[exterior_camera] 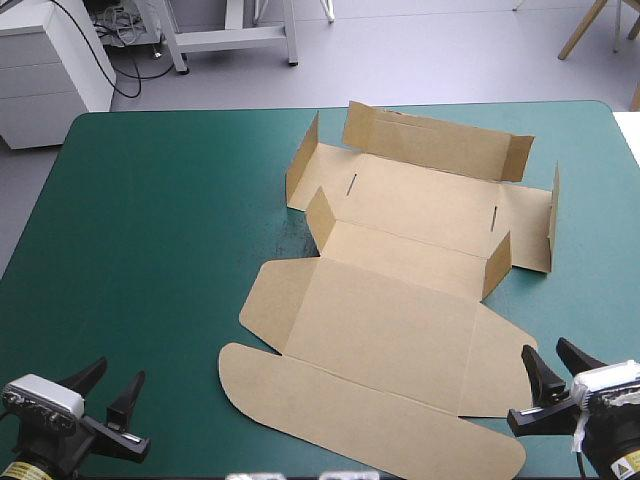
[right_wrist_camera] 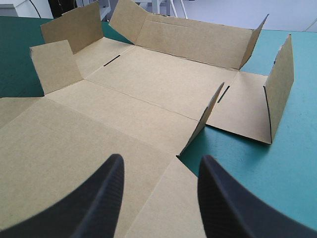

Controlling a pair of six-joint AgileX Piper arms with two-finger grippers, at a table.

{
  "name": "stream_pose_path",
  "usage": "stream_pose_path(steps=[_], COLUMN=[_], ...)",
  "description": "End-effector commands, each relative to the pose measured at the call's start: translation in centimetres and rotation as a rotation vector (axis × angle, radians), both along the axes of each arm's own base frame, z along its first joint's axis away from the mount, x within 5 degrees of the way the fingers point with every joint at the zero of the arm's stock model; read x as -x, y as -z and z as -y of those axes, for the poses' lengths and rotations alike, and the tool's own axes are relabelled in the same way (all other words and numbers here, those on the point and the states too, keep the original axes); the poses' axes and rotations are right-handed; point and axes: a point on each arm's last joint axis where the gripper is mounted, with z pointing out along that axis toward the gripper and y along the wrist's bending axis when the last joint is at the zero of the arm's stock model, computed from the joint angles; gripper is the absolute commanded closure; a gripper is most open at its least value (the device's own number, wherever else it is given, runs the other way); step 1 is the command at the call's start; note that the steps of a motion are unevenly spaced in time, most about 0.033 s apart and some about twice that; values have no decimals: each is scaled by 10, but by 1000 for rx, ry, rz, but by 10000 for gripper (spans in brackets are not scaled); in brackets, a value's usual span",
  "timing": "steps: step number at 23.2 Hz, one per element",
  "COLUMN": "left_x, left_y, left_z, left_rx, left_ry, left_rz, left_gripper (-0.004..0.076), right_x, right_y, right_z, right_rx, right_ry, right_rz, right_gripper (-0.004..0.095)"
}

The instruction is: Fold the box

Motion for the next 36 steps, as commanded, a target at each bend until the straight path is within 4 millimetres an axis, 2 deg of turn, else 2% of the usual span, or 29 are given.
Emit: stream_pose_path(steps=[1, 11, 15, 17, 22, 27, 32, 36], left_x=[-1, -1, -4, -10, -48, -76, -106, -121], left_y=[-15, -15, -29, -43, -80, -99, -118, -125], left_z=[1, 0, -1, 0, 14, 25, 36, 39], left_rx=[35, 57, 68, 64, 23, -8, -43, -101], left_ry=[6, -7, -48, -59, -77, -85, -93, -114], left_rz=[80, 64, 25, 13, -96, -166, -230, -273], left_gripper=[333, 332, 331, 331, 331, 331, 331, 331], right_x=[-3, -3, -2, -6, -47, -79, -111, -133], right_y=[-13, -13, -22, -32, -54, -65, -85, -93], right_z=[1, 0, 1, 1, 1, 0, -2, -2], right_rx=[-14, -12, 3, 5, -29, -45, -89, -110], right_ry=[7, 6, 10, 11, 37, 38, 45, 68], right_rz=[73, 72, 88, 84, -36, -153, -258, -366], right_gripper=[481, 481, 481, 481, 443, 404, 389, 389])
